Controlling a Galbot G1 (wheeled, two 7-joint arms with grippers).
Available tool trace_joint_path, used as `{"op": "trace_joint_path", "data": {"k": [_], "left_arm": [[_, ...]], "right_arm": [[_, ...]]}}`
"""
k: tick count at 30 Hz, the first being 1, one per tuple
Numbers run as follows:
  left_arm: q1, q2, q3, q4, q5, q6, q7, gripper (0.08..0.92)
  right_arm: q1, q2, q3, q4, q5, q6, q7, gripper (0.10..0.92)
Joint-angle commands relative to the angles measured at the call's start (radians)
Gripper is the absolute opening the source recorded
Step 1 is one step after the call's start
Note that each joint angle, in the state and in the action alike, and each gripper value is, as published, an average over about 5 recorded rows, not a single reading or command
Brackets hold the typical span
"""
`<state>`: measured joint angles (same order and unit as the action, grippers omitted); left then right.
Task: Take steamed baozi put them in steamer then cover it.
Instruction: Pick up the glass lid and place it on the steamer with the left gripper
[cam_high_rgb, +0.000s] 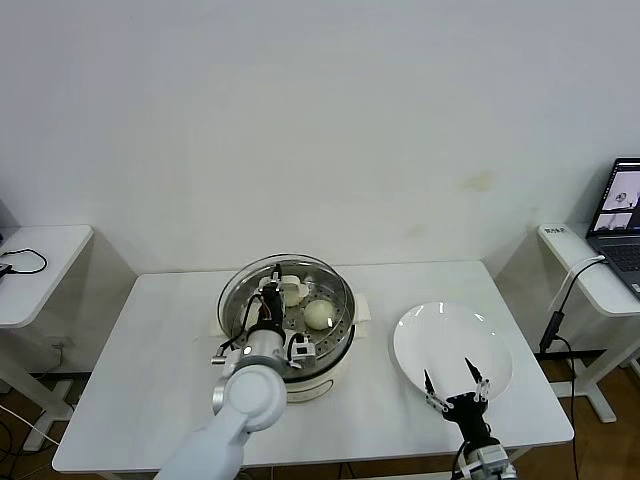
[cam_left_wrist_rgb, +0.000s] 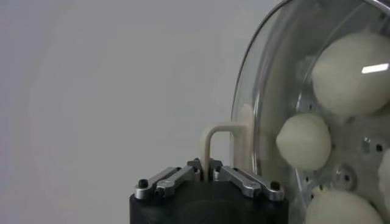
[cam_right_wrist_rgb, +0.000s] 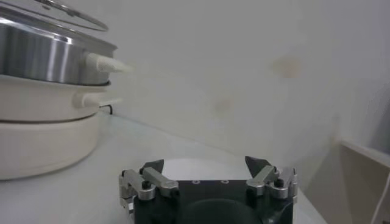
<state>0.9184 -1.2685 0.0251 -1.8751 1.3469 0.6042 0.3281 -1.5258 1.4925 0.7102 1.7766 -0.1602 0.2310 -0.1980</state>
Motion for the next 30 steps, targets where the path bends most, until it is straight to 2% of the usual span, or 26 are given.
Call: {"op": "trace_joint_path", "data": {"k": [1,30], "left_arm": [[-0.009,-0.044,0.018,0.016,0.038,0.008,0.021,0.140],[0.022,-0.069,0.003,0.038,0.054,-0.004,-0.001,0.140]], "right_arm": [[0.001,0.001,-0.003,-0.002,-0.009,0.001,0.001,0.823],[-0.009,-0.002,-0.011,0.010,-0.001,0.014,0.003,0.823]]}}
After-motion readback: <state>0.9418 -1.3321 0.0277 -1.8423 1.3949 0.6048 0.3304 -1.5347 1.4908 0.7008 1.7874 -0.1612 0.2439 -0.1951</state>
